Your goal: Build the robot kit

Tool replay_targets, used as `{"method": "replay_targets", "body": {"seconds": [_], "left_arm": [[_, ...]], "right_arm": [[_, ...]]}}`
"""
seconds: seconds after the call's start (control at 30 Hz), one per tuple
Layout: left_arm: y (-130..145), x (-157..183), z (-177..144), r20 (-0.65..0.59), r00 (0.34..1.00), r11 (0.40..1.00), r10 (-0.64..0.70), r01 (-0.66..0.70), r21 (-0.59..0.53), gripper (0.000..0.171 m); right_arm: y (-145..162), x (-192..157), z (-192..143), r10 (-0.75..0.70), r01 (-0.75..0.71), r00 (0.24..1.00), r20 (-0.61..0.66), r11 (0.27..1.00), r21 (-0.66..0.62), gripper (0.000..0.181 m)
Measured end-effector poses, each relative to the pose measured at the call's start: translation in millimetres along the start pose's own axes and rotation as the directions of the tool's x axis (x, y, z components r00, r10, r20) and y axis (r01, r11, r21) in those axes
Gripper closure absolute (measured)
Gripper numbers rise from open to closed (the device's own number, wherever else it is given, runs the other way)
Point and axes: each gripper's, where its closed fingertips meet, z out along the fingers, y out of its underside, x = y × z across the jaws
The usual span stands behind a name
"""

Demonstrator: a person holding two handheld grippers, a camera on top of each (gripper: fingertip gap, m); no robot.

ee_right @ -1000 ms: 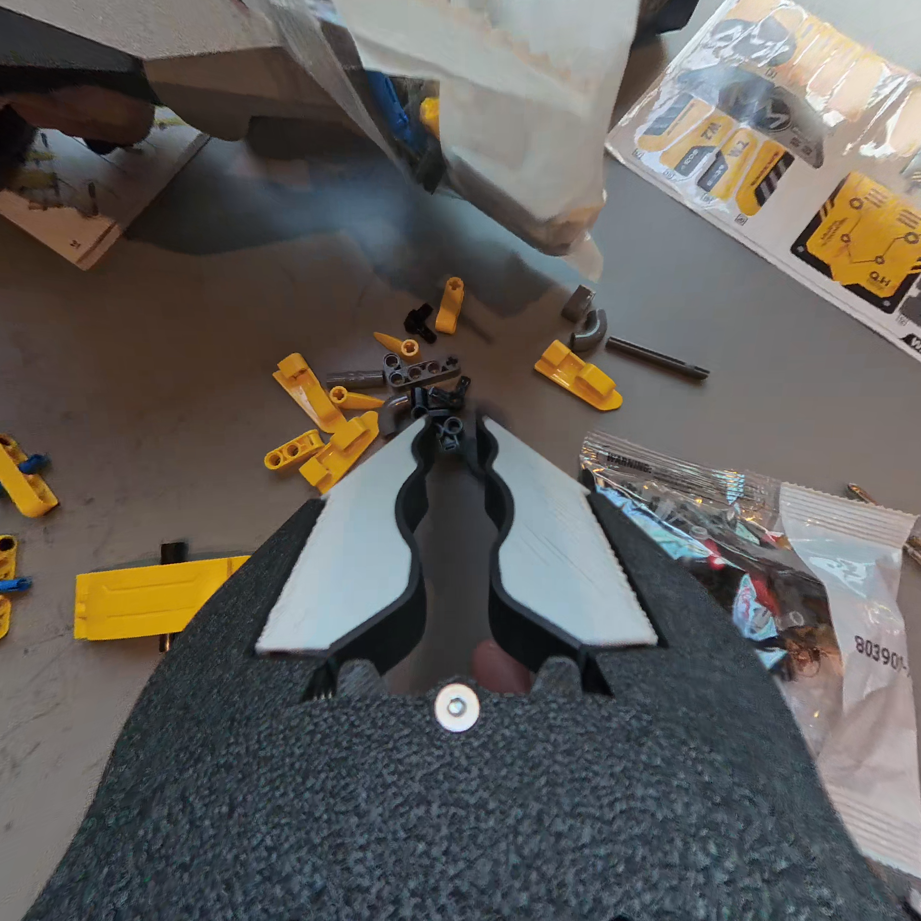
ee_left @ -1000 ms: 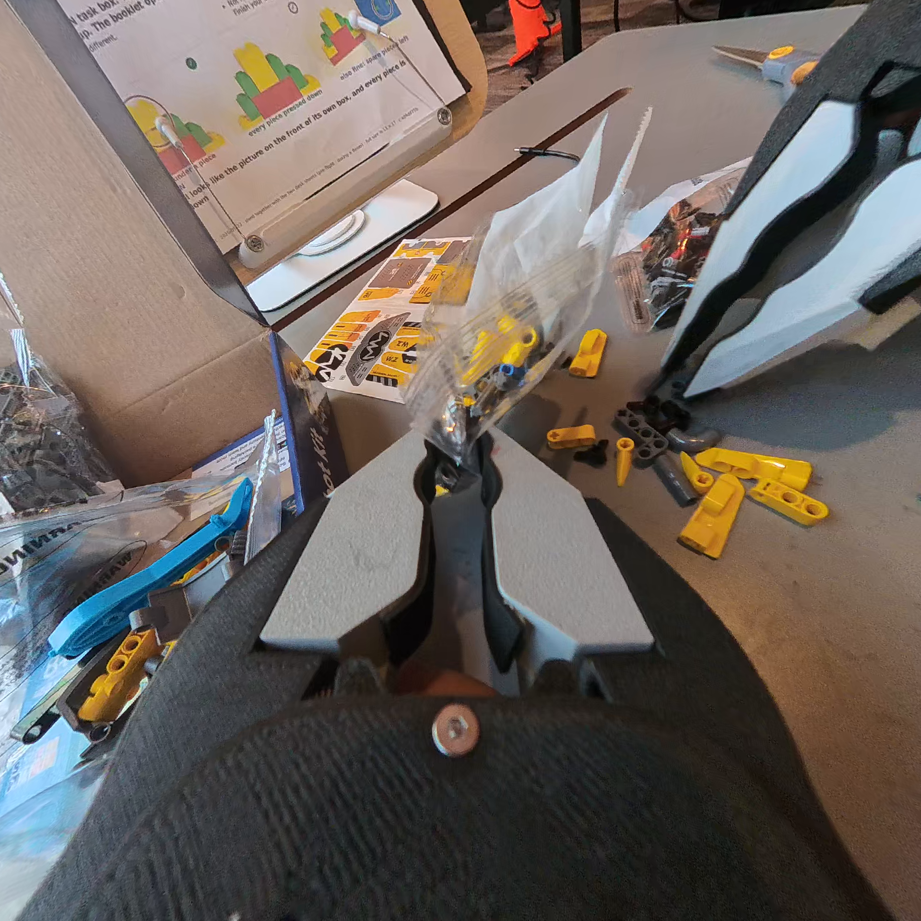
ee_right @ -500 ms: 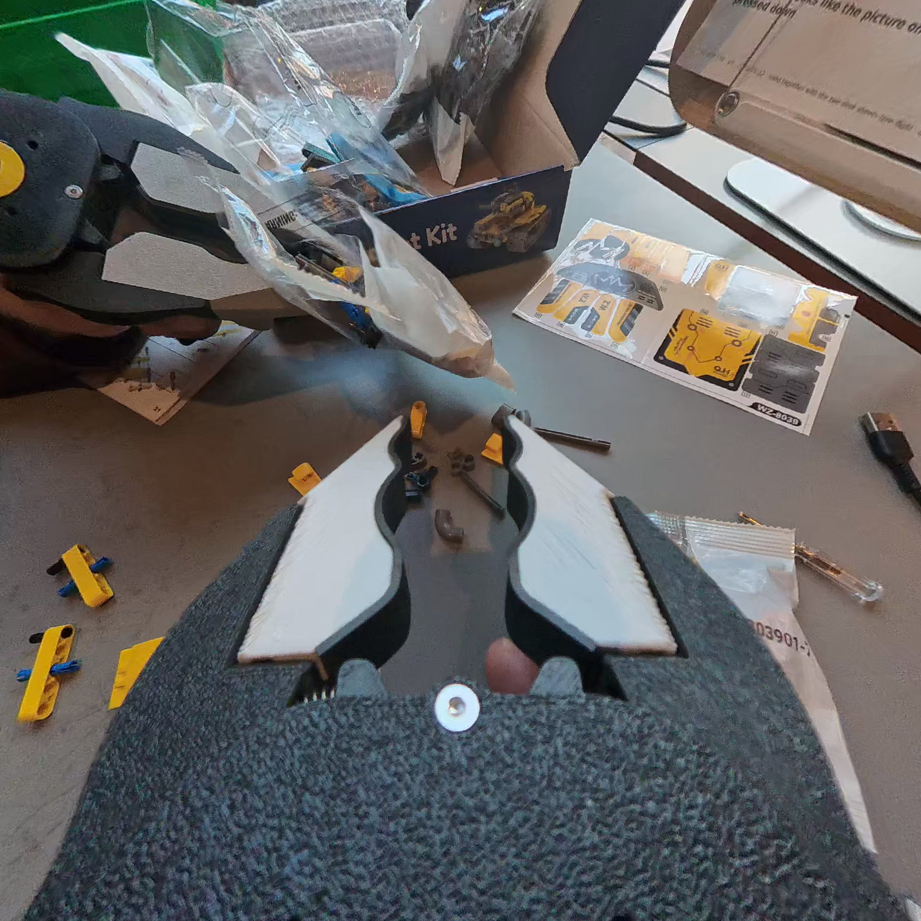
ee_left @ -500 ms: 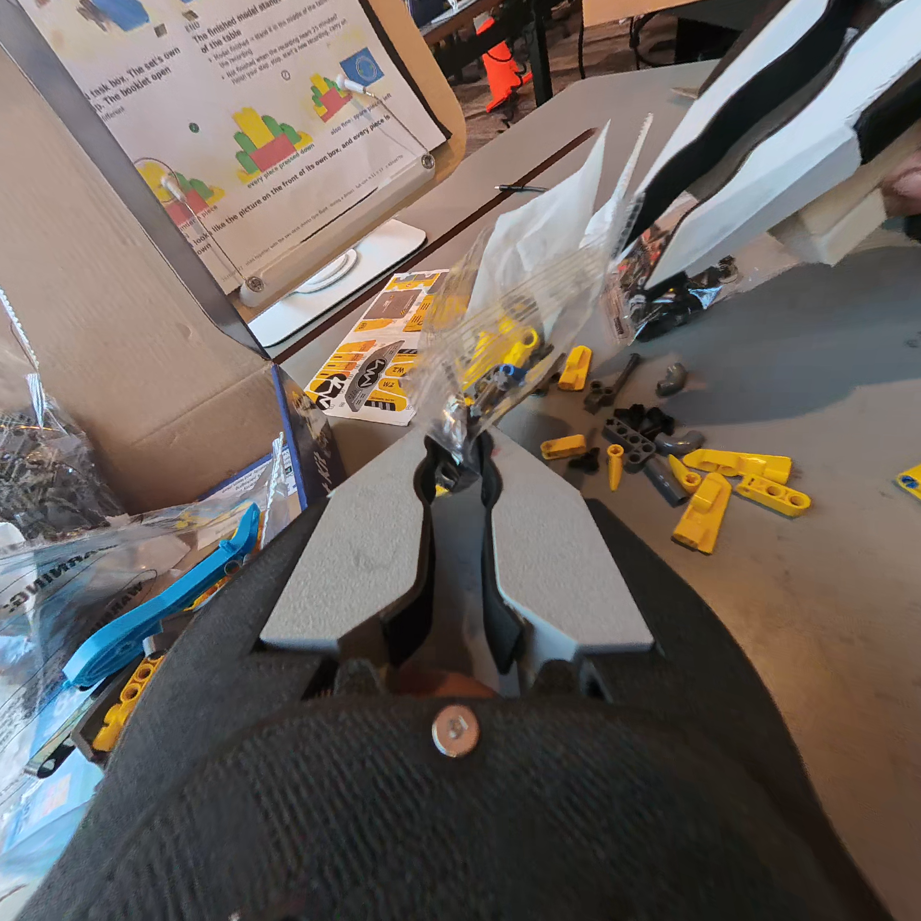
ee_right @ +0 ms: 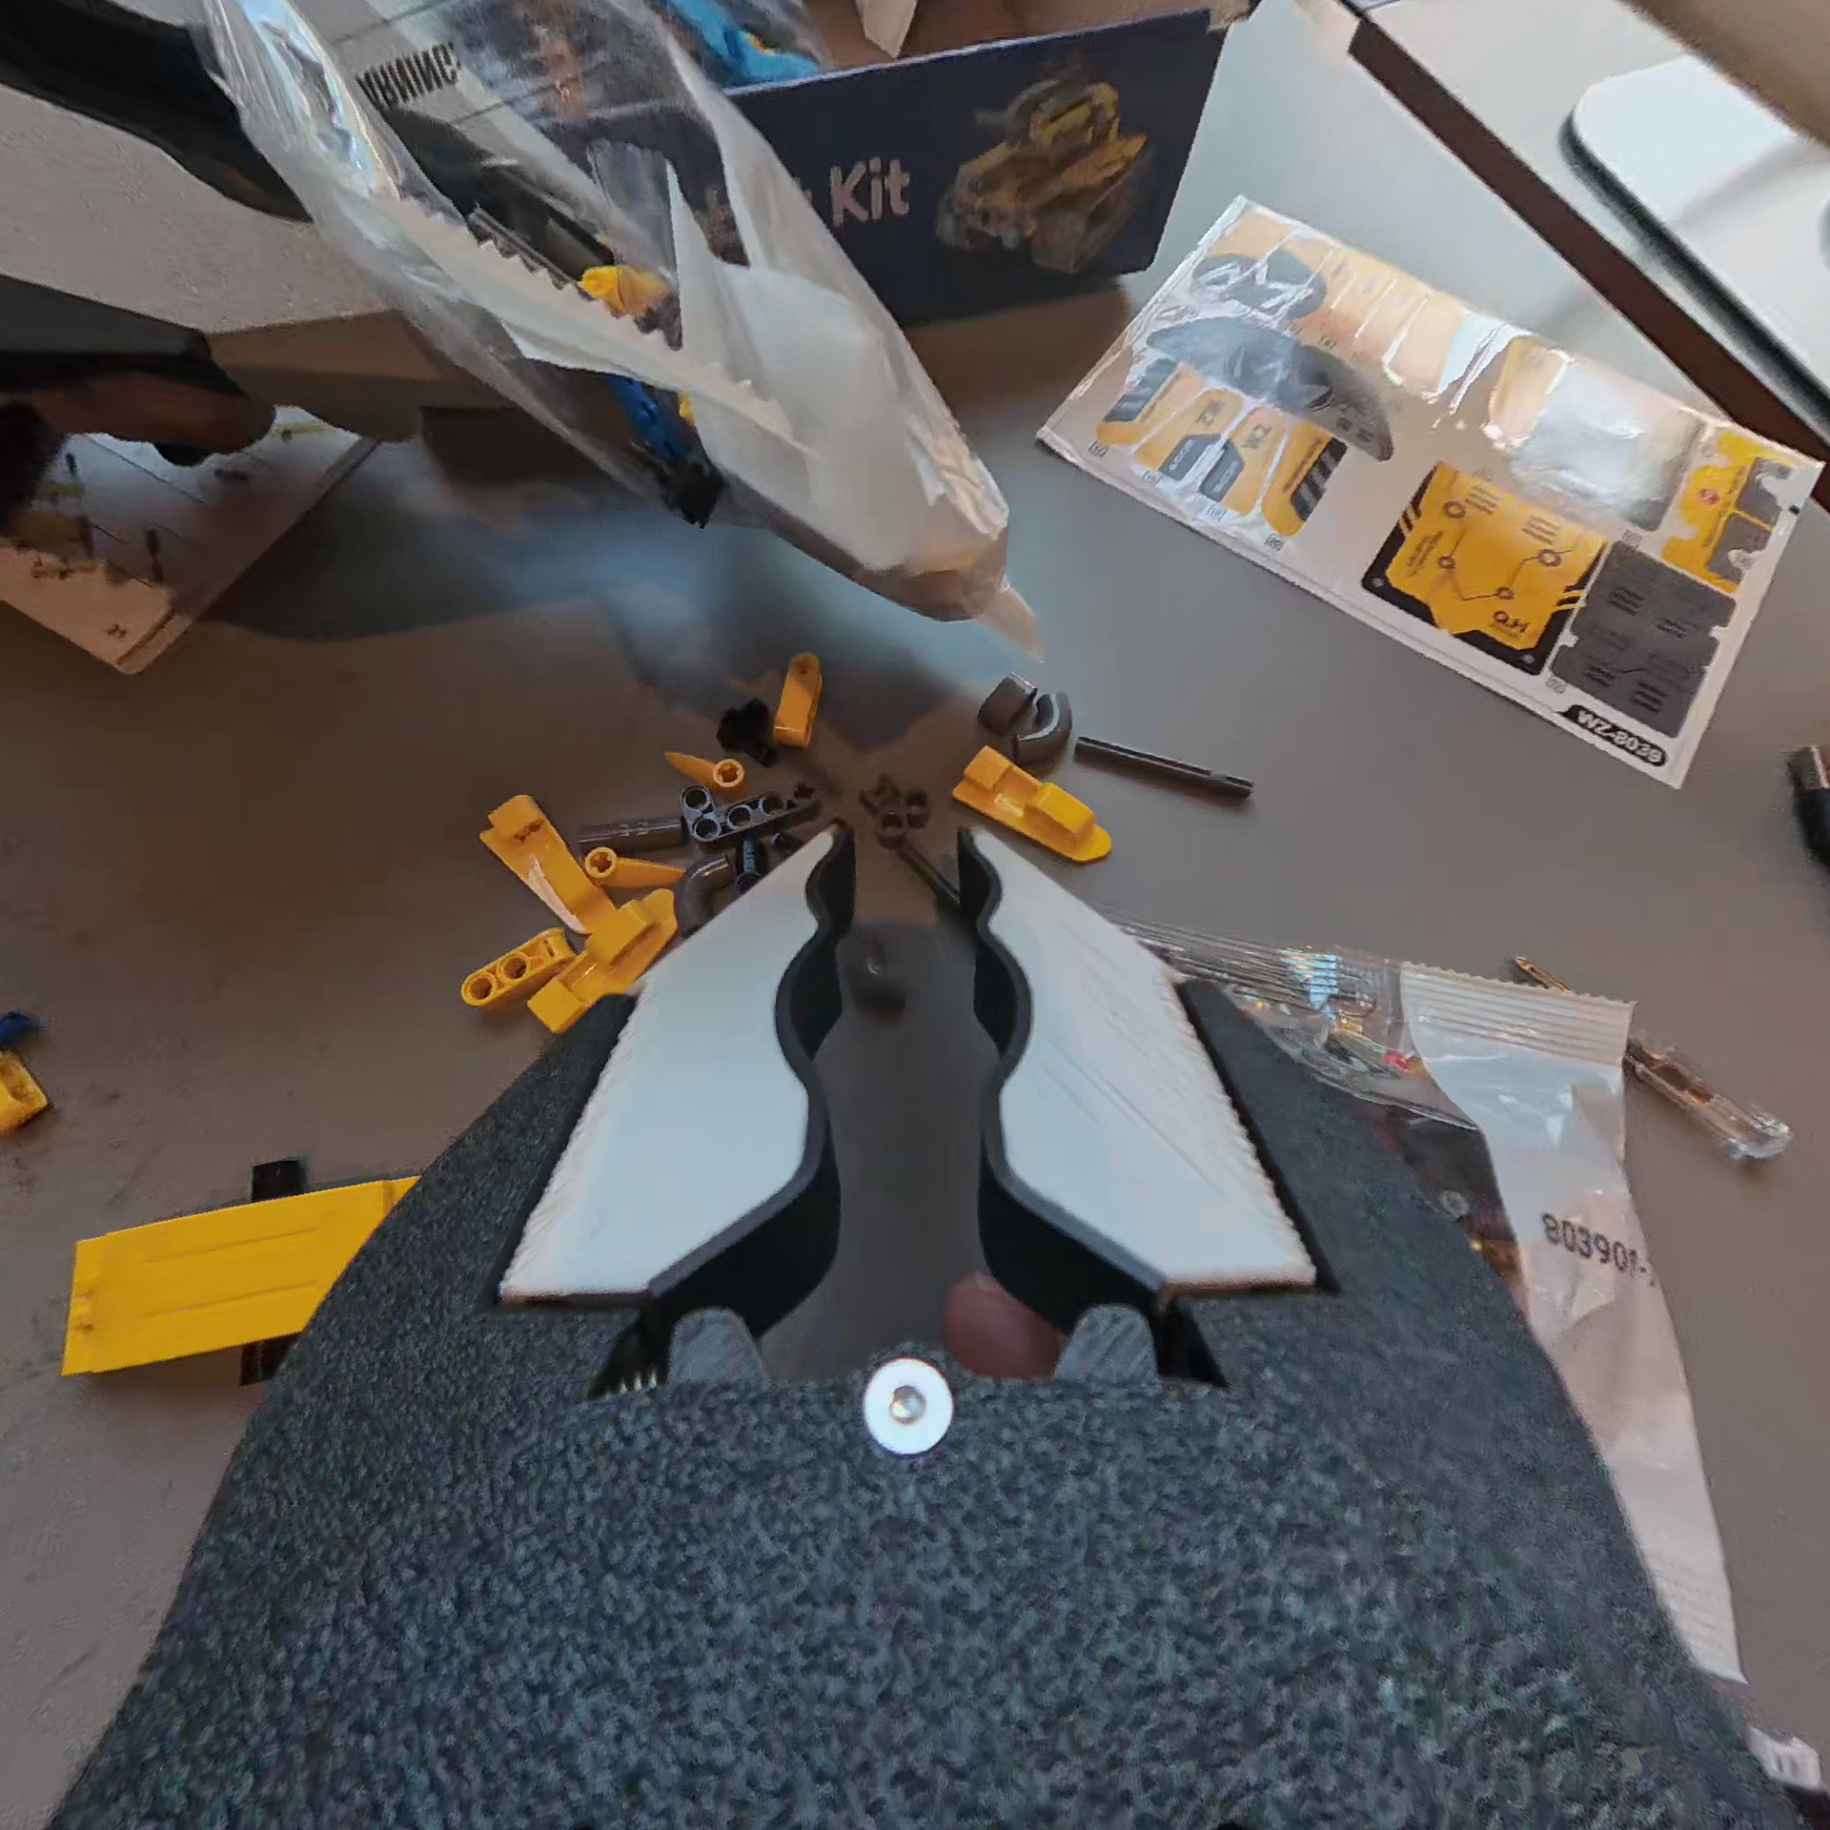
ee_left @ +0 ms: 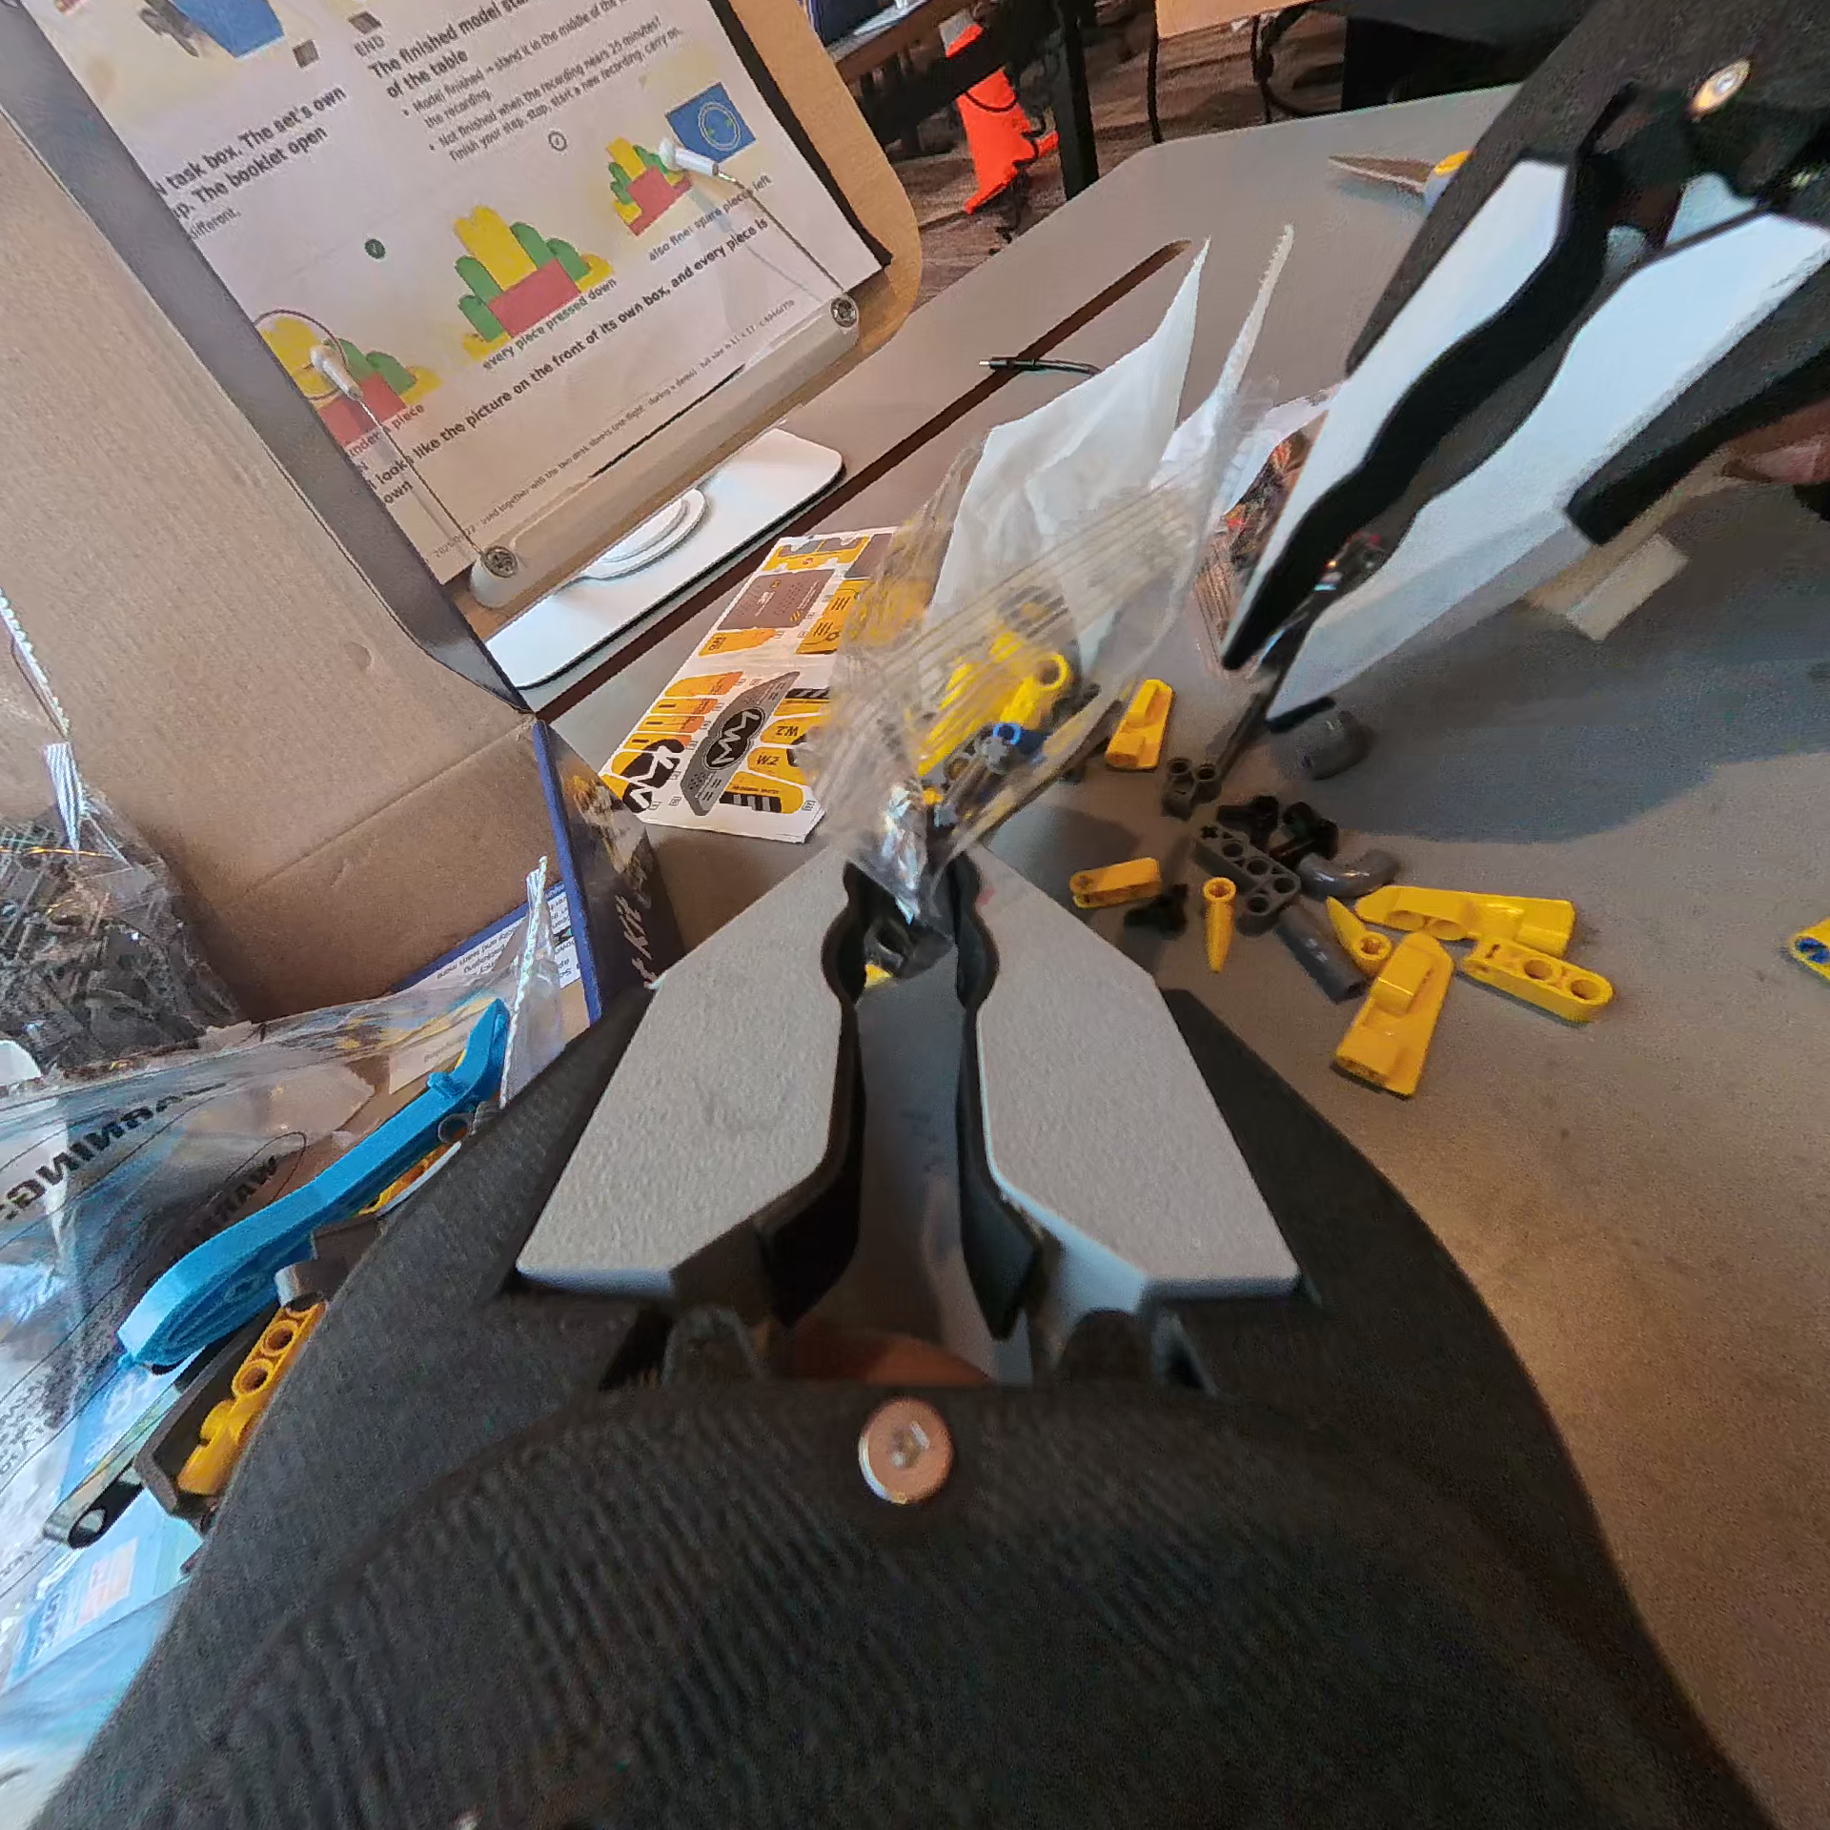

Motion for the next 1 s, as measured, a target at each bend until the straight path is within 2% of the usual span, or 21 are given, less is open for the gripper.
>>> {"method": "replay_targets", "body": {"seconds": [0.2,0.27,0.37,0.43,0.57,0.7,0.77,0.87,1.0], "left_arm": [[0,1,0,0.0,1.0,1.0,0.012,-0.012,0.002,0.161],[0,2,0,-0.001,1.0,1.0,0.013,-0.013,0.0,0.161],[1,2,1,-0.002,1.0,1.0,0.014,-0.014,-0.001,0.161],[1,2,0,0.001,1.0,1.0,0.018,-0.018,0.002,0.161],[0,2,0,0.004,1.0,1.0,0.03,-0.03,0.008,0.161],[-2,9,-1,-0.034,0.999,0.999,0.029,-0.028,0.025,0.161],[-4,15,-2,-0.084,0.996,0.999,-0.012,0.015,0.032,0.161],[-5,18,-3,-0.145,0.985,0.995,-0.092,0.097,0.023,0.161],[-5,27,-5,-0.238,0.954,0.983,-0.181,0.186,-0.003,0.161]], "right_arm": [[16,-14,16,-0.002,0.006,0.999,0.049,0.996,-0.089,0.162],[16,-25,17,0.018,-0.008,0.993,0.118,0.996,-0.088,0.174],[14,-29,16,0.013,-0.002,0.99,0.14,0.996,-0.084,0.17],[10,-28,13,0.018,-0.01,0.989,0.144,0.998,-0.06,0.17],[-8,-11,0,0.037,-0.04,0.996,0.075,0.998,0.045,0.169],[-38,-2,-21,0.042,-0.054,0.998,0.054,0.971,0.235,0.143],[-42,-1,-25,0.02,-0.028,0.999,0.032,0.966,0.257,0.129],[-44,-5,-25,-0.02,0.014,1.0,0.021,0.964,0.266,0.129],[-44,-11,-20,-0.032,0.021,0.999,0.038,0.965,0.262,0.138]]}}
